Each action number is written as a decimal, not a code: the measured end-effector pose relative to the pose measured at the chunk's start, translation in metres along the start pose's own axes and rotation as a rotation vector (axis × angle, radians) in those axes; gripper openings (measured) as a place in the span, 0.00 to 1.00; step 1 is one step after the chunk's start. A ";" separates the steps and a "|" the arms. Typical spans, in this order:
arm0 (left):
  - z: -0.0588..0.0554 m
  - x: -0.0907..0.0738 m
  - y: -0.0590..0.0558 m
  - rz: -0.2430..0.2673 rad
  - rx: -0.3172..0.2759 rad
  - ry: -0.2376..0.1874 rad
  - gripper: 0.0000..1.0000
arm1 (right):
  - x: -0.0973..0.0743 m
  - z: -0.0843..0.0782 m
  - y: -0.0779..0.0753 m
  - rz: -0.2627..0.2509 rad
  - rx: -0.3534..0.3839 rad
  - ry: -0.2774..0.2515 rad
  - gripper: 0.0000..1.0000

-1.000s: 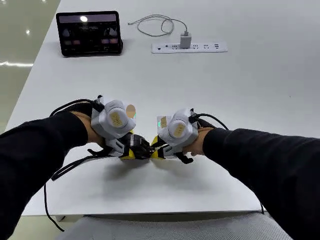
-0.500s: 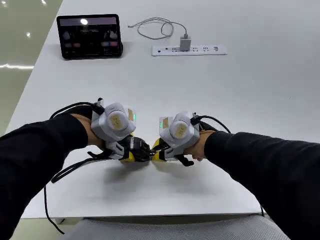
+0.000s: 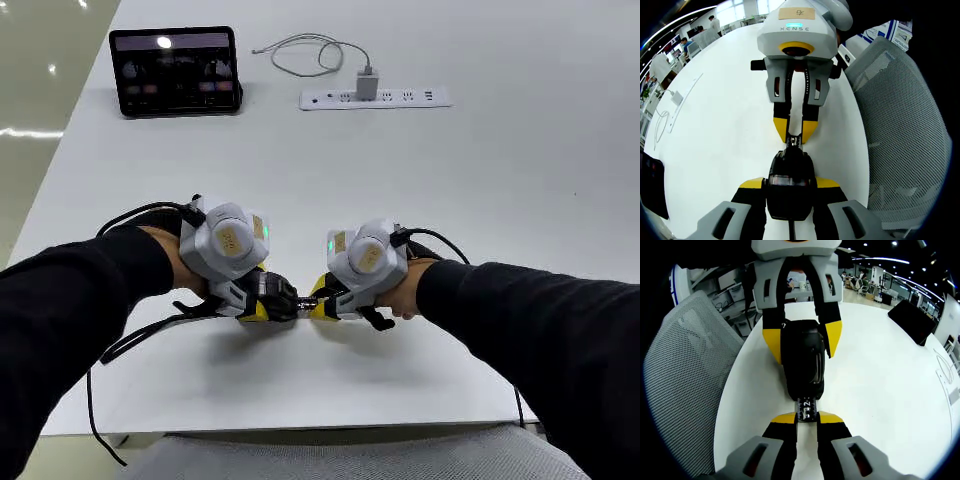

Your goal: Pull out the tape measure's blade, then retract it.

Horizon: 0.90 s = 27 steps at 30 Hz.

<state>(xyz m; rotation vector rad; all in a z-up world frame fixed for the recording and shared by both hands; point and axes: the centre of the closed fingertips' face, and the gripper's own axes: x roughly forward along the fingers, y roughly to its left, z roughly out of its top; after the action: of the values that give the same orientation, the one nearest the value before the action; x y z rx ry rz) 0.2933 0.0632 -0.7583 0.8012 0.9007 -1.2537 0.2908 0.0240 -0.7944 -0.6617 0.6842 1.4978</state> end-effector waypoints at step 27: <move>-0.001 -0.002 0.000 0.003 -0.012 -0.006 0.32 | -0.001 -0.004 -0.002 -0.002 -0.015 0.026 0.10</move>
<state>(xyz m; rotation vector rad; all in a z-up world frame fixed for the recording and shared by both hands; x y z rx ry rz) 0.2932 0.0644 -0.7573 0.7885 0.9009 -1.2464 0.2925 0.0209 -0.7964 -0.6947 0.6923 1.4956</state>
